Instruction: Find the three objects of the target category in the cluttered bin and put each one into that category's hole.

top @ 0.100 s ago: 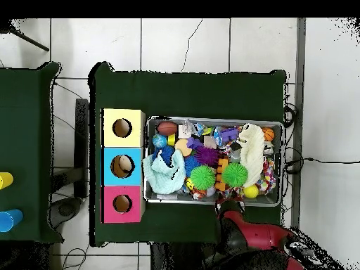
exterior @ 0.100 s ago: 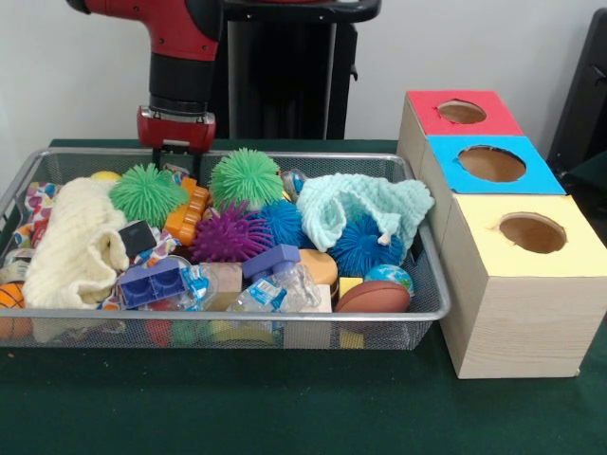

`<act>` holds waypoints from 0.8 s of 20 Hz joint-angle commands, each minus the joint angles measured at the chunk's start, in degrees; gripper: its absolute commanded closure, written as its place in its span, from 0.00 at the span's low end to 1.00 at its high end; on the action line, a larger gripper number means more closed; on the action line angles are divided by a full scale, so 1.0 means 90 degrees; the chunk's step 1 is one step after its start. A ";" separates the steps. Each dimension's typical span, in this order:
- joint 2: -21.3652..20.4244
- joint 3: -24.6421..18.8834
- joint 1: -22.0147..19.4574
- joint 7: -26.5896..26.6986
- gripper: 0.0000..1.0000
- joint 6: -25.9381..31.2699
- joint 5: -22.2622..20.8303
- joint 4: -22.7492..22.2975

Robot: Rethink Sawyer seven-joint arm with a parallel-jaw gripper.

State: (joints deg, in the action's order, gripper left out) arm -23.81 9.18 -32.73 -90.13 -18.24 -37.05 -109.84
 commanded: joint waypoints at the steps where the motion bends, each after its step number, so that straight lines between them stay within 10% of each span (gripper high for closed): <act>1: 0.1173 -0.0424 -0.0213 -0.0721 1.00 0.0410 -0.0325 0.0172; 8: 0.0966 -0.0679 -0.0383 -0.0743 1.00 0.0758 -0.0306 -0.0060; 16: -0.0319 -0.0807 -0.0116 -0.0727 1.00 0.1219 -0.0133 -0.0803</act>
State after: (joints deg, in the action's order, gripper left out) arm -25.19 7.80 -33.82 -90.14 -17.43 -37.05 -111.22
